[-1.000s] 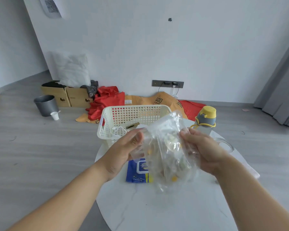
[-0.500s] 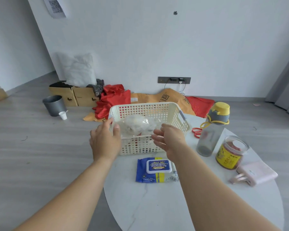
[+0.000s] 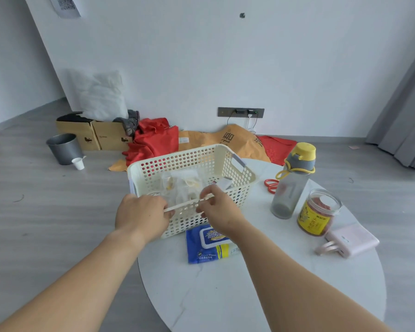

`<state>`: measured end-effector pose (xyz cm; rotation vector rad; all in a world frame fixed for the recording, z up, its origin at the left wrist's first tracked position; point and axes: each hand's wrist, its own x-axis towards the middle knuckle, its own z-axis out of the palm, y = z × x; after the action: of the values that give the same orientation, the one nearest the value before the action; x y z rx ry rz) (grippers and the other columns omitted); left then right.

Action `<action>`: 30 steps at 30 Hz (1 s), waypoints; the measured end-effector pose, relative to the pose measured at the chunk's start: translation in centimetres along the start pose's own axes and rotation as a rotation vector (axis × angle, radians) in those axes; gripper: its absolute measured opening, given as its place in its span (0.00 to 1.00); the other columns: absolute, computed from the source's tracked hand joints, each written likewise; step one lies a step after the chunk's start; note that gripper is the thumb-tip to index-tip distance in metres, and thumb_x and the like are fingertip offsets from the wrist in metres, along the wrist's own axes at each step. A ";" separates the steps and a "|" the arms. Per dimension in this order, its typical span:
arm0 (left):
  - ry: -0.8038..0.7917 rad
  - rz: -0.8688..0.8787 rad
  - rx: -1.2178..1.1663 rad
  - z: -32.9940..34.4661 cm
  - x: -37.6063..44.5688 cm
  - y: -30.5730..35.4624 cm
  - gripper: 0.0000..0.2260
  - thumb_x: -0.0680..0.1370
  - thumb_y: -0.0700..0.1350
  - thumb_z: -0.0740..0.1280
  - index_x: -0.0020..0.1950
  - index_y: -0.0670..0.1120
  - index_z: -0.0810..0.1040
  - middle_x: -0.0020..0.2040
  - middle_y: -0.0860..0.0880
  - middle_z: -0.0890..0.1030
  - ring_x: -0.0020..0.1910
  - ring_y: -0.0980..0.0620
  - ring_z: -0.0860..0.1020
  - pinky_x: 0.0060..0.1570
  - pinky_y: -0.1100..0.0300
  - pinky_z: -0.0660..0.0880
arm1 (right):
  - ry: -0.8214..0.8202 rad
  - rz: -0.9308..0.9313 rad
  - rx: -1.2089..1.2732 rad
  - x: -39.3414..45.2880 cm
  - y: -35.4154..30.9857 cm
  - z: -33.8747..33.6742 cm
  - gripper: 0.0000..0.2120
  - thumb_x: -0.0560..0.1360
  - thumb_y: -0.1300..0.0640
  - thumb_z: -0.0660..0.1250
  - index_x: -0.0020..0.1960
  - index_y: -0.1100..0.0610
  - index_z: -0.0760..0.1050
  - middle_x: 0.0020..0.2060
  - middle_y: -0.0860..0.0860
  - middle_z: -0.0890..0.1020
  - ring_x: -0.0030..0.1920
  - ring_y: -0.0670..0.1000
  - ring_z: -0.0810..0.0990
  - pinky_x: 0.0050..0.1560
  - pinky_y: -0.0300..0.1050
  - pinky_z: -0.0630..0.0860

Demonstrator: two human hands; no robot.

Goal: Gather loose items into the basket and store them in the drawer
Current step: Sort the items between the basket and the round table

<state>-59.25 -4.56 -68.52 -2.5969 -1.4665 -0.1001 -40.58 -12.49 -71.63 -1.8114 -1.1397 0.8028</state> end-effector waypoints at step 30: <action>-0.006 0.109 -0.031 -3.3 -0.9 8.5 0.17 0.80 0.61 0.61 0.61 0.50 0.71 0.55 0.50 0.78 0.53 0.46 0.80 0.40 0.53 0.72 | 0.209 0.024 -0.802 -4.3 10.2 -11.4 0.17 0.82 0.56 0.60 0.64 0.43 0.81 0.60 0.46 0.82 0.63 0.54 0.77 0.56 0.49 0.77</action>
<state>-52.34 -10.20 -66.31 -2.6974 -1.3321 -0.1025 -28.74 -22.46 -75.24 -2.4813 -1.4120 0.1362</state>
